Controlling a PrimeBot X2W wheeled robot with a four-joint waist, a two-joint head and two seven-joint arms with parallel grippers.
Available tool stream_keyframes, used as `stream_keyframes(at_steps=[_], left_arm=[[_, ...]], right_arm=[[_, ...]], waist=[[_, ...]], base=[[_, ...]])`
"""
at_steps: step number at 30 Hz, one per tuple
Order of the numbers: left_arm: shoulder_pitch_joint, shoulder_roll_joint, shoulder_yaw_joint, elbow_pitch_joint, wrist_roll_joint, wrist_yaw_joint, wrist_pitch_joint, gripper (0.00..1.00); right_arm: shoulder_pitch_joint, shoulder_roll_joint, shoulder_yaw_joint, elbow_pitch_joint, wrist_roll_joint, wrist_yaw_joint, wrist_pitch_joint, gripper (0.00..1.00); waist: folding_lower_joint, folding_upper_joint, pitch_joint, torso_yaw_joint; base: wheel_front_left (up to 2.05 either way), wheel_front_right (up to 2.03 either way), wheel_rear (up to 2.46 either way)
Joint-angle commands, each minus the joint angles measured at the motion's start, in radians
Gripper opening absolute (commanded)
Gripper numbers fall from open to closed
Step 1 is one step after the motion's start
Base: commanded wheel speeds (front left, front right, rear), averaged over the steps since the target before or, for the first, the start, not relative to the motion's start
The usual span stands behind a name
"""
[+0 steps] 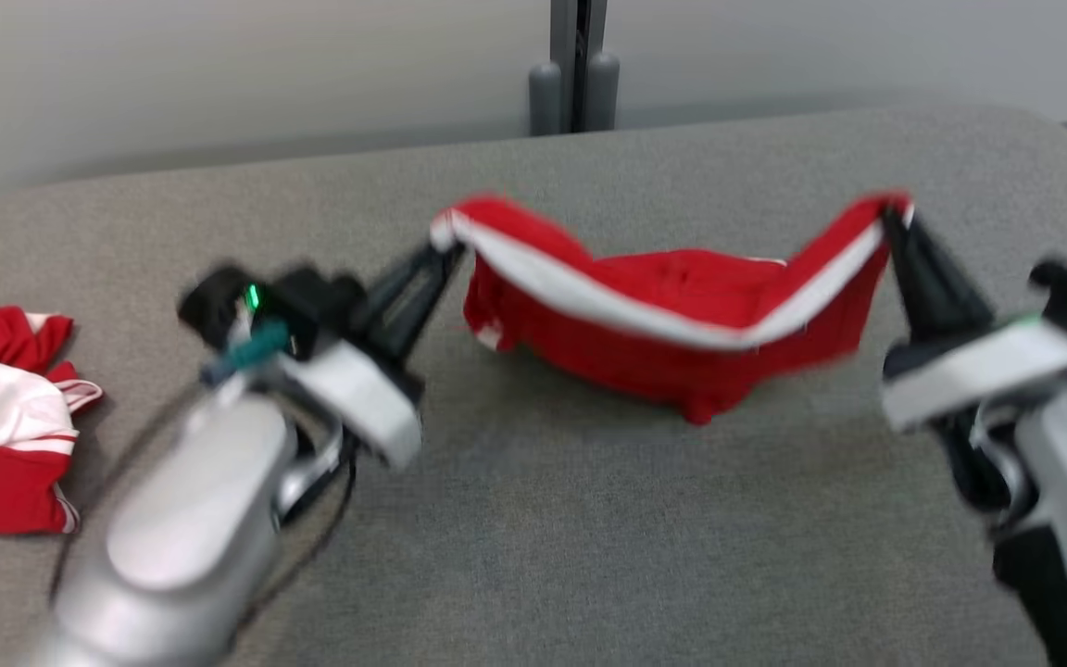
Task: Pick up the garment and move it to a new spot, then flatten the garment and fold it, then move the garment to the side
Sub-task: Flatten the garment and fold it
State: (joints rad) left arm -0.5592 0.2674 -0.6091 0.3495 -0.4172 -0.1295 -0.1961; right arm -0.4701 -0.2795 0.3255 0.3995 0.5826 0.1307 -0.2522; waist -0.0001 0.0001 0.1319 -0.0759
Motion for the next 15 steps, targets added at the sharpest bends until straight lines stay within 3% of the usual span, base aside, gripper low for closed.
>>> stream_keyframes(at_steps=[1, 5, 6, 15], left_arm=[[-0.055, 0.011, -0.003, -0.005, -0.016, -0.001, 0.014, 0.00], [-0.301, 0.035, -0.018, 0.010, -0.106, -0.001, 0.094, 0.00], [-0.442, 0.048, -0.024, 0.027, -0.148, -0.001, 0.128, 0.00], [-0.973, 0.024, -0.039, 0.196, -0.257, -0.001, 0.188, 0.00]], right_arm=[[-0.047, -0.011, -0.003, 0.003, 0.012, 0.000, 0.007, 0.00], [-0.275, -0.025, -0.011, 0.029, 0.087, 0.000, 0.045, 0.00], [-0.403, -0.030, -0.016, 0.051, 0.126, 0.000, 0.077, 0.00], [-0.949, -0.018, -0.069, 0.237, 0.233, 0.000, 0.160, 0.00]], waist=[[0.0001, -0.0001, 0.040, -0.009], [0.0001, -0.0001, 0.136, -0.020], [0.0001, -0.0001, 0.193, -0.024], [0.0001, -0.0001, 0.405, -0.028]], base=[[0.00, 0.00, 0.00], [0.00, 0.00, 0.00], [0.00, 0.00, 0.00], [0.00, 0.00, 0.00]])
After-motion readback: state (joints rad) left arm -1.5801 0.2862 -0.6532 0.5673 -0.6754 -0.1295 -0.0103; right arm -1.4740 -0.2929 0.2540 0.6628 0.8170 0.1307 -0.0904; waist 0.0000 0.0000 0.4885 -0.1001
